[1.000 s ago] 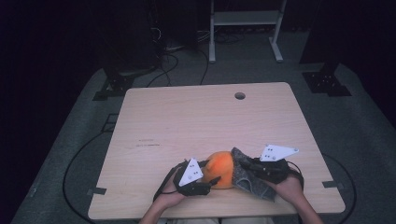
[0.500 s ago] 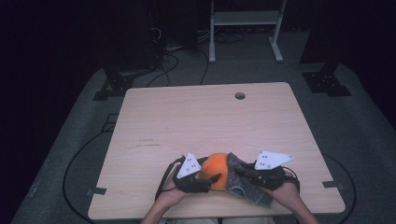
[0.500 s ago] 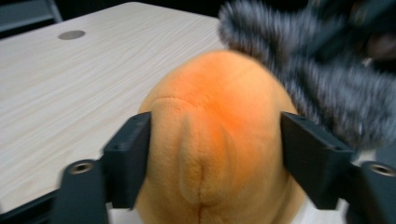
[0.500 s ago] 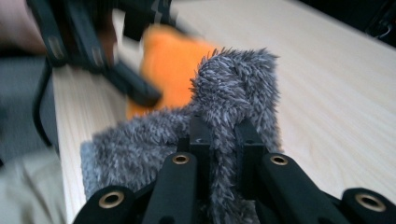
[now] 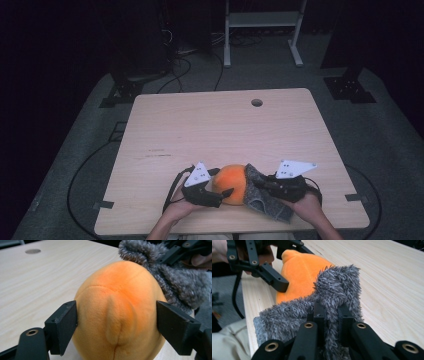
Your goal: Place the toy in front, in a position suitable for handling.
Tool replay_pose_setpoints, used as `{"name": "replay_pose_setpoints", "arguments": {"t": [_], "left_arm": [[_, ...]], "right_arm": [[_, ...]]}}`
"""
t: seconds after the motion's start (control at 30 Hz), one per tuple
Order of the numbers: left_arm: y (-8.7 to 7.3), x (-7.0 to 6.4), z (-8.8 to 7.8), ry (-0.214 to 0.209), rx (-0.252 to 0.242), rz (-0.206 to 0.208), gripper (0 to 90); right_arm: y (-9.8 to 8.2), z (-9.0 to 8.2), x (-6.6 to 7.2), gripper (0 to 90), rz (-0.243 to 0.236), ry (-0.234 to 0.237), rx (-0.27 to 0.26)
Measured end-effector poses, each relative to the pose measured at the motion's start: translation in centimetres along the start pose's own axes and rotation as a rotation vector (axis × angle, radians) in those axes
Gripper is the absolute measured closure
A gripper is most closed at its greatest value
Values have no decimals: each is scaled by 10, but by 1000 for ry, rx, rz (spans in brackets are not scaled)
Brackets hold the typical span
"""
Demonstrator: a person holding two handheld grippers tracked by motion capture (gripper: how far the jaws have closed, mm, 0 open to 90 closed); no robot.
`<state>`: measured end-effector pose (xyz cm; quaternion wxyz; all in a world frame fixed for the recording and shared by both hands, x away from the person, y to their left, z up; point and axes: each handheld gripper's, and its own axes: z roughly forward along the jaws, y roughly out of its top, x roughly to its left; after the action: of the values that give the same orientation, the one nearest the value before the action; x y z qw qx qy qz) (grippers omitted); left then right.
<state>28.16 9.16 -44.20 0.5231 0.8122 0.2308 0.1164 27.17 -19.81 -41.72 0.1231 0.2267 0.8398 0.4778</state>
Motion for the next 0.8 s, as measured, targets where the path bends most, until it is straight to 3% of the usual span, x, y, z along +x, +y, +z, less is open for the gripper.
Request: {"name": "replay_pose_setpoints", "arguments": {"t": [0.27,0.47,0.57,0.7,0.73,0.8], "left_arm": [[1,4,3,-11,-3,-12,270],[0,3,4,-5,-13,16,308],[2,3,5,-12,2,-23,305],[2,6,8,-23,11,-54,189],[3,6,8,-20,25,-54,158],[5,10,12,-27,73,-103,35]], "right_arm": [[-2,0,-4,803,12,-7,-11],[-2,1,-4,803,11,-13,-7],[-2,1,-3,803,6,-19,-11],[-2,2,-3,803,10,-15,-13],[-2,2,-4,804,9,-13,-14],[-1,1,-3,804,4,1,-10]]}}
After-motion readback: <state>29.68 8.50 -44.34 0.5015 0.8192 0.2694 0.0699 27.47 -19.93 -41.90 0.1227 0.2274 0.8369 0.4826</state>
